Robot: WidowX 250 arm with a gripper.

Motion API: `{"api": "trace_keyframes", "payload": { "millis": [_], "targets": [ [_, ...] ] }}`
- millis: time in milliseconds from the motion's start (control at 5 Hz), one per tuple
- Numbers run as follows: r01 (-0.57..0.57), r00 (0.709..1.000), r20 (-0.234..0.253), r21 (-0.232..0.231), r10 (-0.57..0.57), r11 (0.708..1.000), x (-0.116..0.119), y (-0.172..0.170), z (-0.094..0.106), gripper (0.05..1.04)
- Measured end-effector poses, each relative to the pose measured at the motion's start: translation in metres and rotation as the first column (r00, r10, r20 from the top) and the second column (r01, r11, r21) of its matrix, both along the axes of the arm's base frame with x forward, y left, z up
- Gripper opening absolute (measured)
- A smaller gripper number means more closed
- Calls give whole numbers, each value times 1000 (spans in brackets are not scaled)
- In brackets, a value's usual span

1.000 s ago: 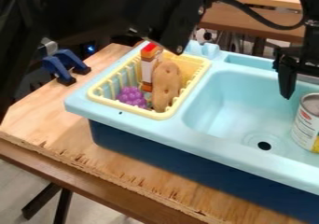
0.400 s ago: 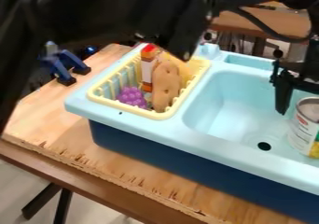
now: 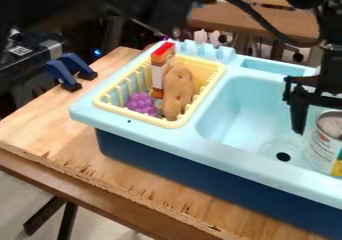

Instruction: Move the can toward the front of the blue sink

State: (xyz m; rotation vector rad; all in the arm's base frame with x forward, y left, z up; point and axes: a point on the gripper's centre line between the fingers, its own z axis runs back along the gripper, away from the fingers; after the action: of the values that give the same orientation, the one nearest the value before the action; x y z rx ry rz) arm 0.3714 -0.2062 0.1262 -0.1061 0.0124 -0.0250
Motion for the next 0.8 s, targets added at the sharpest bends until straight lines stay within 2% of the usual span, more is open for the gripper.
{"api": "trace_keyframes", "payload": {
  "millis": [200,400,600,800],
  "targets": [
    [-66,995,-80,-50,62,997,-26,-2,-2,1001],
    [-77,987,-140,-13,74,997,-53,-6,-2,1001],
    [-44,986,-160,15,46,999,-67,-12,1,1001],
    [-10,982,-188,78,25,997,-66,-5,5,1001]
  ]
}}
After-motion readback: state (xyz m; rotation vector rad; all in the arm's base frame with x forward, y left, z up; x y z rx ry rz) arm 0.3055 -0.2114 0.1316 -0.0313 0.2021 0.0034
